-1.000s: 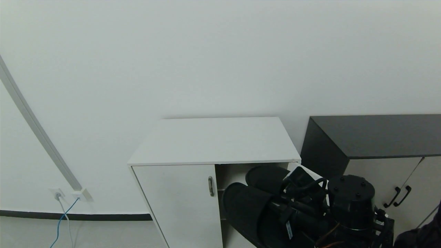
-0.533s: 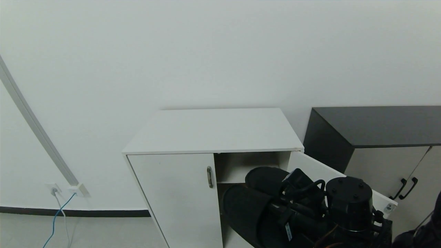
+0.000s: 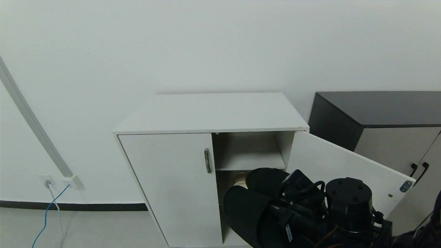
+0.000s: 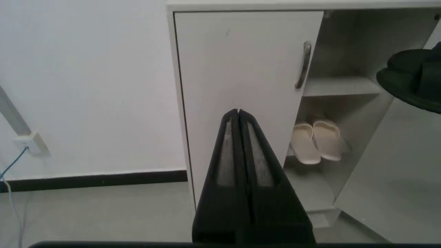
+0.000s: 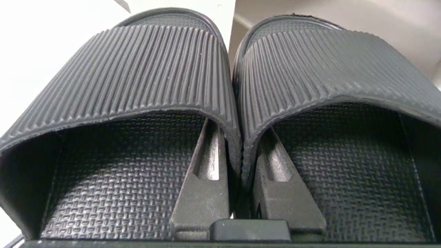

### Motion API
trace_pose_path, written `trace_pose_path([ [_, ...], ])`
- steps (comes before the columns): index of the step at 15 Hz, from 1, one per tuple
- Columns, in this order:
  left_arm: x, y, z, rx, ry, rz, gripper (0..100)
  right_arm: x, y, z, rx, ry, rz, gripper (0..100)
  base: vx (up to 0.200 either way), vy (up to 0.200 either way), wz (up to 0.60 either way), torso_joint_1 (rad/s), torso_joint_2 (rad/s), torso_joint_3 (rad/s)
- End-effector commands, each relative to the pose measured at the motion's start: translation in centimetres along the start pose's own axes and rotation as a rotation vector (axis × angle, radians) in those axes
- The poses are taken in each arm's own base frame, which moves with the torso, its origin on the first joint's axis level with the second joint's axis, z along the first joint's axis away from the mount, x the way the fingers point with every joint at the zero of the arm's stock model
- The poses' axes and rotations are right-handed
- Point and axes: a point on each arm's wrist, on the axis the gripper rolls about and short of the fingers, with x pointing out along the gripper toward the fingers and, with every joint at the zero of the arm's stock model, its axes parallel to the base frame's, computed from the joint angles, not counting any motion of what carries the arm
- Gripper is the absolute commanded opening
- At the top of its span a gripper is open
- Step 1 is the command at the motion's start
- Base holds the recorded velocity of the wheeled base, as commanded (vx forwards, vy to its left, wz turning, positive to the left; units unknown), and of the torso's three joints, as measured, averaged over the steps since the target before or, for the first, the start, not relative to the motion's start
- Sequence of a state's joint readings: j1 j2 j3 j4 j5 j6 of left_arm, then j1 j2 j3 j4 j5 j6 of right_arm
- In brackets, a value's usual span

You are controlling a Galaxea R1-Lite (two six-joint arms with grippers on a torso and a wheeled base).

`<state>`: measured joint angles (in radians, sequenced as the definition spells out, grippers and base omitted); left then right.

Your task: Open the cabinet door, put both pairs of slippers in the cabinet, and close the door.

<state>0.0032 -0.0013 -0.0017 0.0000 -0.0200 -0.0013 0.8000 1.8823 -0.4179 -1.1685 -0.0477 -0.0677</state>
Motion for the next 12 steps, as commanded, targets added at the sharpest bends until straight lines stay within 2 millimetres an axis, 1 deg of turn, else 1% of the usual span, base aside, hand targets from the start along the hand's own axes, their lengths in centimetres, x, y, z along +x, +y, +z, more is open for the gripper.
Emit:
trace_pose_path([
  [1, 0.01, 0.0, 0.0, 0.0, 0.001, 0.0, 0, -0.01, 0.02, -0.01, 0.0, 0.0, 0.001, 0, 0.0, 0.0, 0.0, -0.193, 0.51, 0.32],
  [7, 0.01, 0.0, 0.0, 0.0, 0.001, 0.0, 0, 0.24, 0.06, -0.35, -0.001, 0.012, 0.002, 0, 0.0, 0.0, 0.0, -0.168, 0.49, 0.325],
  [9, 0.01, 0.0, 0.0, 0.0, 0.001, 0.001, 0, 0.08, 0.15, -0.49, -0.015, 0.006, 0.006, 0, 0.0, 0.0, 0.0, -0.137, 0.48, 0.342],
  [12, 0.01, 0.0, 0.0, 0.0, 0.001, 0.0, 0, 0.35, 0.43, -0.68, -0.017, -0.002, 0.009, 0, 0.0, 0.0, 0.0, -0.11, 0.46, 0.344],
])
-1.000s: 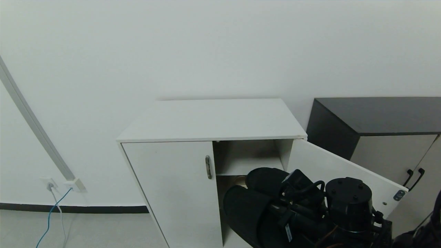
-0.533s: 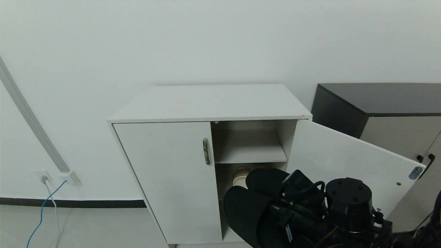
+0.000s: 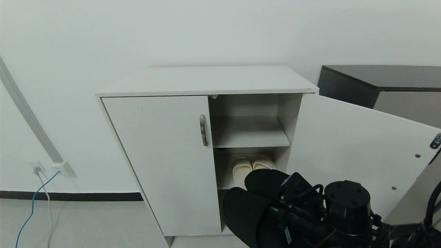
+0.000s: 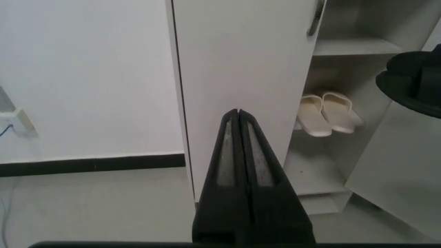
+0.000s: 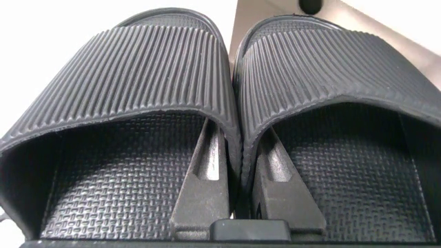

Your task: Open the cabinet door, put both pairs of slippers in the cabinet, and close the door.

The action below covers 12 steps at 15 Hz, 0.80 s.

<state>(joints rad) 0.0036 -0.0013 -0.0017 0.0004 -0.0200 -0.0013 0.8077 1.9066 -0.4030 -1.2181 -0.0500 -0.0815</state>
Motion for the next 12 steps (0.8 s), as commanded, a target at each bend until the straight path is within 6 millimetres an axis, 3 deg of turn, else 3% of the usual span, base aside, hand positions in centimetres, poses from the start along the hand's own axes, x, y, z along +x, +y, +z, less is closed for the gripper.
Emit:
trace_pose_path([
  [1, 0.01, 0.0, 0.0, 0.0, 0.001, 0.001, 0, 0.07, 0.18, -0.3, -0.003, 0.005, 0.005, 0, 0.0, 0.0, 0.0, -0.095, 0.47, 0.354],
  [6, 0.01, 0.0, 0.0, 0.001, 0.001, 0.0, 0, 0.26, 0.2, -0.44, -0.015, -0.002, 0.006, 0, 0.0, 0.0, 0.0, -0.054, 0.44, 0.38],
  [12, 0.01, 0.0, 0.0, 0.001, 0.001, 0.0, 0, 0.31, 0.16, -0.4, -0.013, -0.007, 0.004, 0, 0.0, 0.0, 0.0, 0.0, 0.03, 0.028],
])
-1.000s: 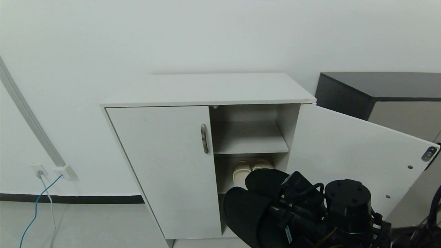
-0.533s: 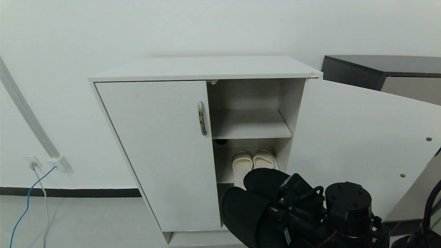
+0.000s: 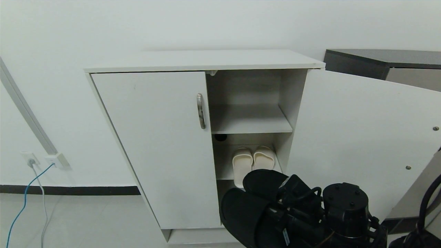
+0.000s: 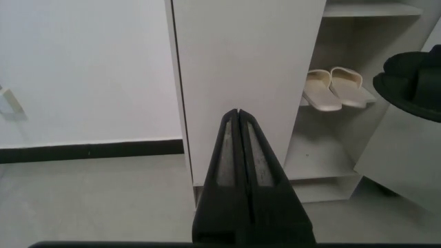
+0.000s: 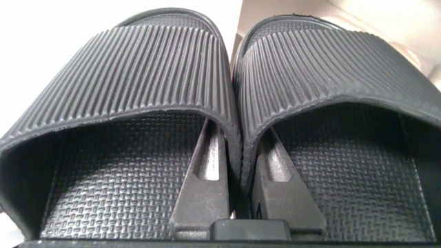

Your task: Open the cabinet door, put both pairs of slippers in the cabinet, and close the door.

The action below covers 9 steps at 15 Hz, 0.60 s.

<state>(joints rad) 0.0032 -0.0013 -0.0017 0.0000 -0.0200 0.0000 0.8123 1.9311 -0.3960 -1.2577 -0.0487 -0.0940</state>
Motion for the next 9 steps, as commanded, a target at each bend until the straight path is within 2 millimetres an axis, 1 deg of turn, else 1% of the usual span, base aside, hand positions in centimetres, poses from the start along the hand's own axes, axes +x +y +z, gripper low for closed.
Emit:
trace_pose_path([
  [1, 0.0, 0.0, 0.0, 0.0, 0.001, 0.001, 0, 0.0, 0.0, -0.1, 0.001, 0.0, 0.0, 0, 0.0, 0.0, 0.0, 0.0, 0.0, 0.0],
  [4, 0.0, 0.0, 0.0, 0.0, 0.001, 0.001, 0, 0.8, 0.0, -0.1, 0.002, -0.029, -0.012, 0, 0.0, 0.0, 0.0, 0.0, 0.0, 0.0],
  [5, 0.0, 0.0, 0.0, 0.0, 0.001, 0.0, 0, 2.2, 0.1, 0.2, 0.003, -0.047, -0.06, 0, 0.0, 0.0, 0.0, 0.0, 0.0, 0.0],
  [7, 0.0, 0.0, 0.0, 0.0, 0.001, 0.001, 0, 5.3, 1.1, 0.9, 0.037, -0.065, -0.217, 0, 0.0, 0.0, 0.0, 0.0, 0.0, 0.0],
  [8, 0.0, 0.0, 0.0, 0.0, 0.001, 0.001, 0, 5.4, 1.1, 1.0, 0.038, -0.065, -0.223, 0, 0.0, 0.0, 0.0, 0.0, 0.0, 0.0],
  [9, 0.0, 0.0, 0.0, 0.0, 0.001, 0.0, 0, 7.0, 1.8, 2.2, 0.097, -0.041, -0.326, 0, 0.0, 0.0, 0.0, -0.017, 0.11, 0.154],
])
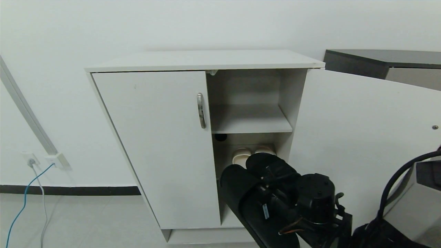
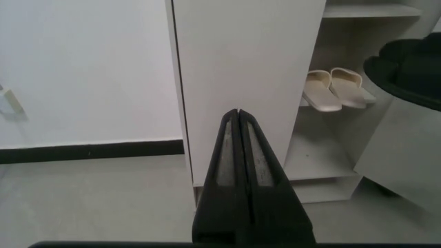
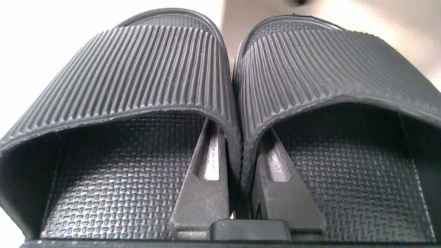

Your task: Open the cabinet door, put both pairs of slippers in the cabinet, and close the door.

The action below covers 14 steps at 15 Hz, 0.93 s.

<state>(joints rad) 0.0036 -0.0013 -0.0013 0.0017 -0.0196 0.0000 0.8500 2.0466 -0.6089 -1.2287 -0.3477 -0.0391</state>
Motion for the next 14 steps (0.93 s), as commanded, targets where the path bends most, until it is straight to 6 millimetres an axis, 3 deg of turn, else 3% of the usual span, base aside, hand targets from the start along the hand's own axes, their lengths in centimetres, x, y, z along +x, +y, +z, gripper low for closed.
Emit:
trace_pose_path([
  [1, 0.0, 0.0, 0.0, 0.0, -0.001, 0.001, 0, 2.6, 2.4, 1.5, 0.079, 0.045, -0.118, 0, 0.0, 0.0, 0.0, -0.017, 0.13, 0.11],
  [5, 0.0, 0.0, 0.0, 0.002, -0.001, 0.001, 0, 3.6, 3.8, 5.9, 0.164, 0.058, -0.299, 0, 0.0, 0.0, 0.0, -0.001, 0.03, 0.03],
  [9, 0.0, 0.0, 0.0, 0.0, -0.001, -0.001, 0, 4.2, 3.2, 9.7, 0.202, 0.003, -0.351, 0, 0.0, 0.0, 0.0, 0.0, 0.0, 0.0],
  [12, 0.0, 0.0, 0.0, 0.0, -0.001, -0.001, 0, 5.1, 2.1, 11.4, 0.206, -0.002, -0.395, 0, 0.0, 0.0, 0.0, 0.0, 0.0, 0.0],
  [14, 0.0, 0.0, 0.0, 0.0, -0.001, 0.001, 0, 5.8, 1.6, 11.3, 0.2, 0.014, -0.415, 0, 0.0, 0.0, 0.0, 0.0, 0.0, 0.0],
])
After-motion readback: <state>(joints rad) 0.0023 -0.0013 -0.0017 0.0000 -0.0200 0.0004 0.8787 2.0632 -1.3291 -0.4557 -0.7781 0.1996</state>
